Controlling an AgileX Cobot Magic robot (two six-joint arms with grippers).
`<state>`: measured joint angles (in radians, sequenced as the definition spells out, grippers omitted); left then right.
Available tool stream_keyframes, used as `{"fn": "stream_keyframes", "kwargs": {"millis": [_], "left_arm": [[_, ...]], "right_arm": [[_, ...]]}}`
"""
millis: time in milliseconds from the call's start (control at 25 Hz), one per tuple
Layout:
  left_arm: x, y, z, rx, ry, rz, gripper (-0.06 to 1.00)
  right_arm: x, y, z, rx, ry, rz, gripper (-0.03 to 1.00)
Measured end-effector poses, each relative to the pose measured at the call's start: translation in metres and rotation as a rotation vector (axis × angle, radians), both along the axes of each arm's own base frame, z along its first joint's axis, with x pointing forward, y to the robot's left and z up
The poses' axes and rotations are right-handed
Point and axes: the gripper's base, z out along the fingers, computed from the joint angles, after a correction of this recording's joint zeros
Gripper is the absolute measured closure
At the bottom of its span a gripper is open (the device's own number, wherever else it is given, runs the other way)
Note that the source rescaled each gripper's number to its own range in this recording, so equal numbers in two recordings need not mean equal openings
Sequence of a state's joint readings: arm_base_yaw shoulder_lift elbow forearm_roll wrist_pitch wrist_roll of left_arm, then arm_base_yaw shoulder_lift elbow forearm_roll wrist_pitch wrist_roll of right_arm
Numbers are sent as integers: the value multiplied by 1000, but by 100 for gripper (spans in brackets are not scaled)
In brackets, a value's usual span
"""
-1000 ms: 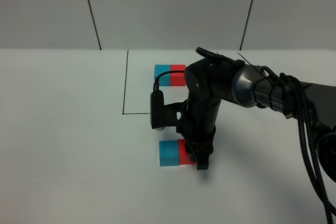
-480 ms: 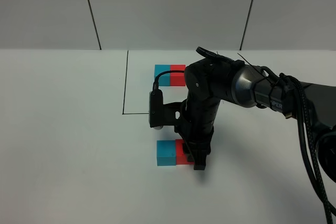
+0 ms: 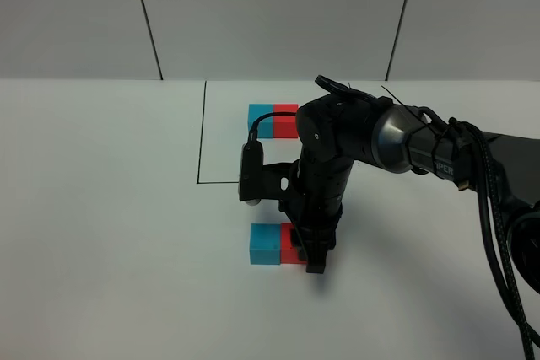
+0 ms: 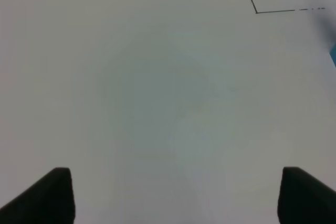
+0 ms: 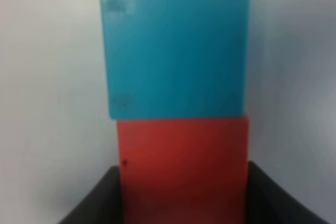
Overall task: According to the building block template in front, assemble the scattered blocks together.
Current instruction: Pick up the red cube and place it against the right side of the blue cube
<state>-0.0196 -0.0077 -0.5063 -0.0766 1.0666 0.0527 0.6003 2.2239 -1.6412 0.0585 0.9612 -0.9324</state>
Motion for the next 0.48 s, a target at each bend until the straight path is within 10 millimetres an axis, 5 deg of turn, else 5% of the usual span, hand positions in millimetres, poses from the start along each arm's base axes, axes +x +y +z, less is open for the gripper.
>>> {"fn": "stream_keyframes", "kwargs": {"millis": [480], "left_arm": [[0, 0, 0, 0, 0, 0, 30]], "right_arm": [[0, 0, 0, 2, 1, -15, 97]]}}
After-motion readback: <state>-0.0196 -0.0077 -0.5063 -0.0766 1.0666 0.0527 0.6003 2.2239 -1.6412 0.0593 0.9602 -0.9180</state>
